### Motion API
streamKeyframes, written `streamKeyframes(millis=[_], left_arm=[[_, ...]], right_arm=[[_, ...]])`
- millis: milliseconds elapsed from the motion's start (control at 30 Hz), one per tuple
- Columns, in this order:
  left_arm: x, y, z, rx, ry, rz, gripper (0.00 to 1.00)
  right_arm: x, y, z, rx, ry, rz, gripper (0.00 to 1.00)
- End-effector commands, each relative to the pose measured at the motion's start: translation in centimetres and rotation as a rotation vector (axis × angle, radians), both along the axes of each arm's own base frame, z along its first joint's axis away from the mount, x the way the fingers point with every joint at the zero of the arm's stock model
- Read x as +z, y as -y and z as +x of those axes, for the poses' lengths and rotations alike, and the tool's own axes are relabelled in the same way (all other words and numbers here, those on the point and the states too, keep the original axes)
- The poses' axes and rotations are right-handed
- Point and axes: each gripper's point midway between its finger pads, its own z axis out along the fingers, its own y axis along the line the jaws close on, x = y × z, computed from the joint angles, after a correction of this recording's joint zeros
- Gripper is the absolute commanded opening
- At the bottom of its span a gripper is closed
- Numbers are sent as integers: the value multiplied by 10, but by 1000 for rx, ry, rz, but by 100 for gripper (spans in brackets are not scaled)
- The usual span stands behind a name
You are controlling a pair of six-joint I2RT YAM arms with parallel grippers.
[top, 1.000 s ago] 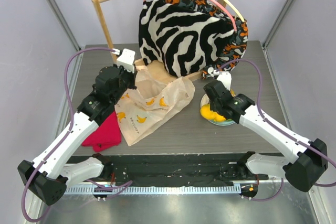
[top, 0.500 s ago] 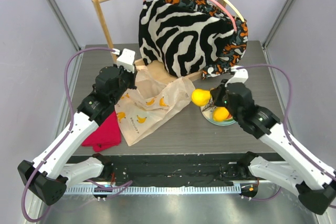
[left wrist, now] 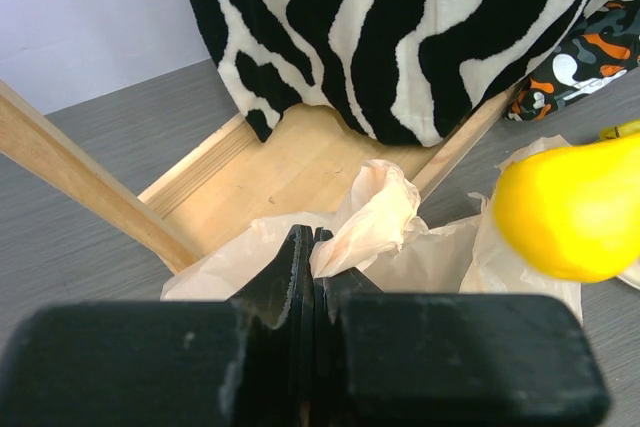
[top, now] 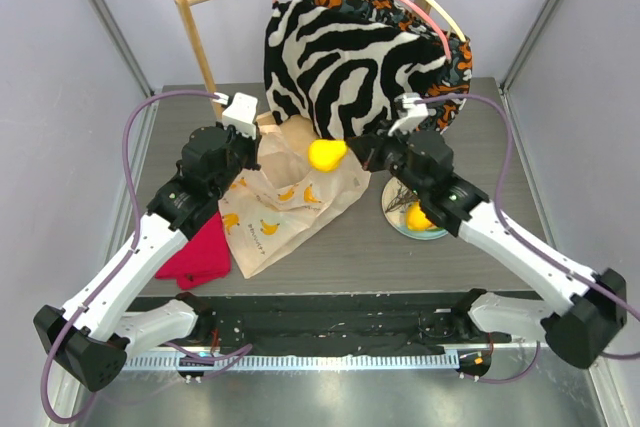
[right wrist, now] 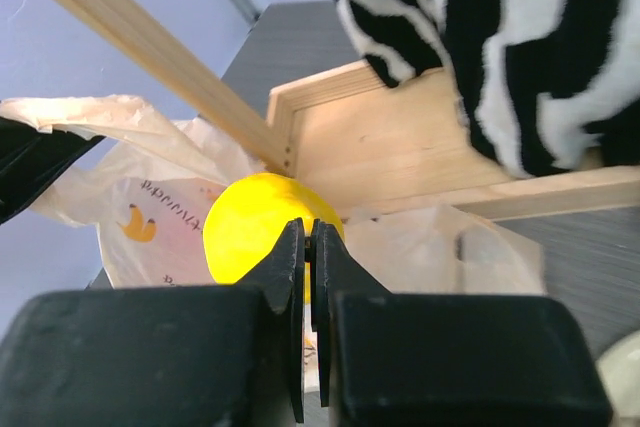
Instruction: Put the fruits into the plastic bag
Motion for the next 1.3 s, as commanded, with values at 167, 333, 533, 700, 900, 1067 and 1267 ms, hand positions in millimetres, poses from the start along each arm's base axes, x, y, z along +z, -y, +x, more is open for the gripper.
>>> streamKeyframes(millis=[167,333,533,700,900,1067,1267], left_arm=[[27,-3,1,15,75,-33,0],[27,-2,1,11,74,-37,0],[27,-1,1,6,72,-40,0],[28,-1,1,7,74,-41,0],[27,-1,2,10,71,-39,0],[26,-1,2,10,69,-36,0],[23,-1,3,10,63,-32,0]], right_arm=[[47,-72,1,258,91,186,1],[36,-93,-5,293,72,173,1],[17,-111,6,278,47,129,1],[16,-114,26,211,57,110,1],[-20,-128,41,145,47,-86,1],[-68,-163,23,233,-35,-230,1],[-120,-171,10,284,-157,-319,1]])
